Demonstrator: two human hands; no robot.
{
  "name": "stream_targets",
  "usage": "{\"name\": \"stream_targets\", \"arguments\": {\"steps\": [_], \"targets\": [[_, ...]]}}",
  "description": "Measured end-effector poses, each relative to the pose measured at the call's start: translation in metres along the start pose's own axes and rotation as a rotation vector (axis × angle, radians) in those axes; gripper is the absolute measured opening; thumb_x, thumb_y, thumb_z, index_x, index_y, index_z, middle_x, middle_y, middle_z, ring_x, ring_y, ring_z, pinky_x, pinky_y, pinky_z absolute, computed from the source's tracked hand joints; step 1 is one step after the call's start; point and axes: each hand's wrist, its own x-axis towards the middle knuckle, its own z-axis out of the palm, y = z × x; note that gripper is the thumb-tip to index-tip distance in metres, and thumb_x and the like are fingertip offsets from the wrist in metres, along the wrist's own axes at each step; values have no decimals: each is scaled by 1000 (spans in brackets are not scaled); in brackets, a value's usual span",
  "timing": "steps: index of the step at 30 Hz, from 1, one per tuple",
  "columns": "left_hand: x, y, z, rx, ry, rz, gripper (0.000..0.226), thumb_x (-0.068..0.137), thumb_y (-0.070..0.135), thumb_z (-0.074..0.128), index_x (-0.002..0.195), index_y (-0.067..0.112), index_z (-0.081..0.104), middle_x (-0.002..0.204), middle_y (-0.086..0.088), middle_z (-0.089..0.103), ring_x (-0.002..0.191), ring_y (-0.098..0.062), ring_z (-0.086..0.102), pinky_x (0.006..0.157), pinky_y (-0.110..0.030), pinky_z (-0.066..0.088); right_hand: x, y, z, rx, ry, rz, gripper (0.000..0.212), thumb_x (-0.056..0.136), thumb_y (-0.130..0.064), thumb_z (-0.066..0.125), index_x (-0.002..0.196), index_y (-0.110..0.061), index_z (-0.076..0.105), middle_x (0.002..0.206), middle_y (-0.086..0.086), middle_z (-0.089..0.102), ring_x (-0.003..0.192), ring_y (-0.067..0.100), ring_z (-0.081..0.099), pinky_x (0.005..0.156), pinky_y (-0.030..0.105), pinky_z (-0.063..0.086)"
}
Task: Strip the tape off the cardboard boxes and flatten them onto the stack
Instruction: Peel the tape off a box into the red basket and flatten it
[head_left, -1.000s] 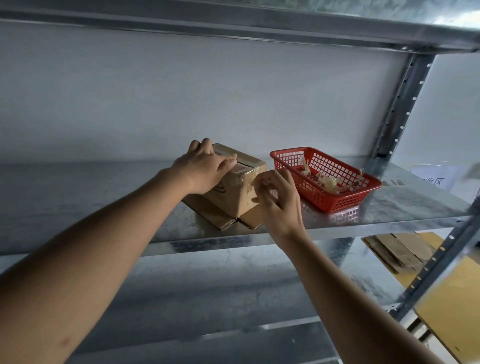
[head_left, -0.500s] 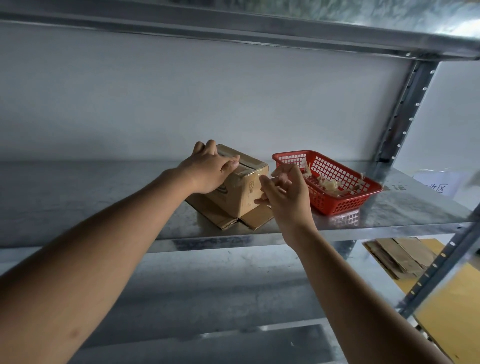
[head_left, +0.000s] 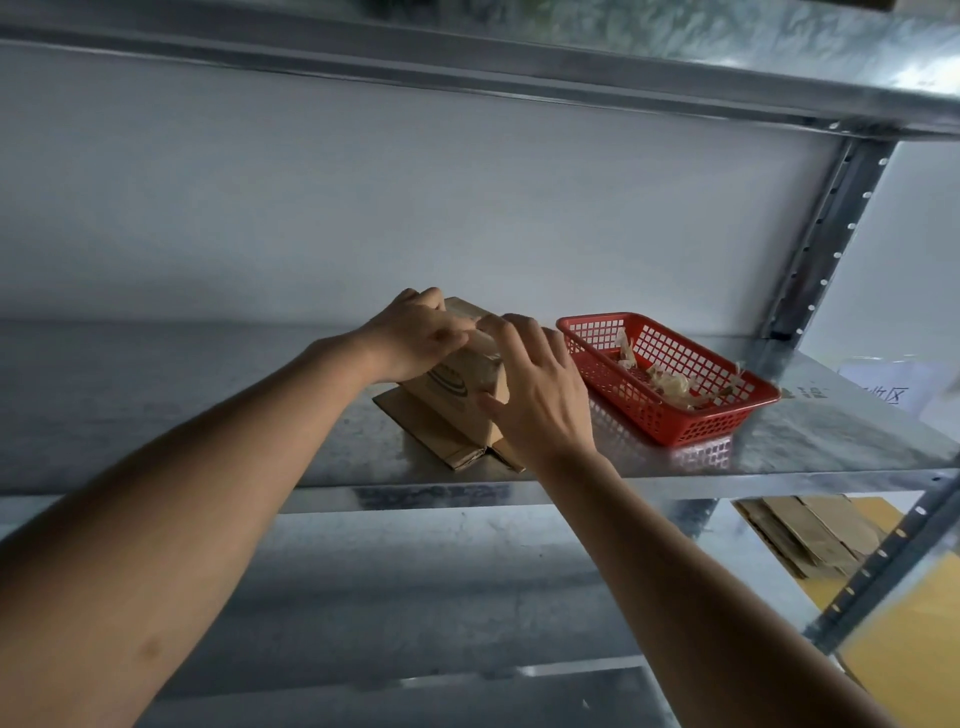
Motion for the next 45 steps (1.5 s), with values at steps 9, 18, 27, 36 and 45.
{"name": "stream_targets", "arguments": {"steps": [9, 18, 27, 36, 45], "targets": [[-12, -20, 13, -24, 104, 151, 38, 95, 49, 63, 127, 27, 61, 168, 0, 29, 159, -23, 13, 128, -43, -5, -1, 30, 7, 385, 51, 186, 40, 77, -9, 86, 113, -24, 74, 109, -14, 72, 96, 3, 67, 78, 6, 48], [-14, 8, 25, 137, 379, 198, 38, 90, 58, 63, 108, 24, 59, 104, 4, 64, 97, -21, 57, 76, -33, 40, -23, 34, 25, 257, 321, 213, 36, 85, -25, 87, 115, -9, 78, 104, -1, 78, 88, 0, 69, 77, -2, 42], [-8, 7, 26, 100, 366, 165, 53, 78, 77, 49, 99, 29, 56, 93, 10, 58, 89, -16, 52, 66, -29, 34, -22, 63, 34, 101, 280, -5, 39, 98, -42, 70, 120, -10, 75, 97, -2, 78, 77, 9, 74, 56, 28, 59], [-7, 3, 31, 148, 401, 173, 62, 79, 87, 43, 95, 28, 56, 91, 11, 58, 86, -15, 52, 63, -26, 30, -8, 70, 29, 34, 340, -159, 52, 106, -46, 53, 100, 0, 76, 73, 7, 73, 57, 19, 68, 42, 35, 54], [-8, 6, 33, 167, 398, 160, 57, 81, 82, 42, 93, 28, 53, 91, 11, 57, 87, -15, 50, 65, -28, 30, -8, 68, 29, 50, 332, -132, 52, 106, -45, 51, 99, 0, 76, 74, 6, 73, 57, 17, 67, 44, 35, 54]]}}
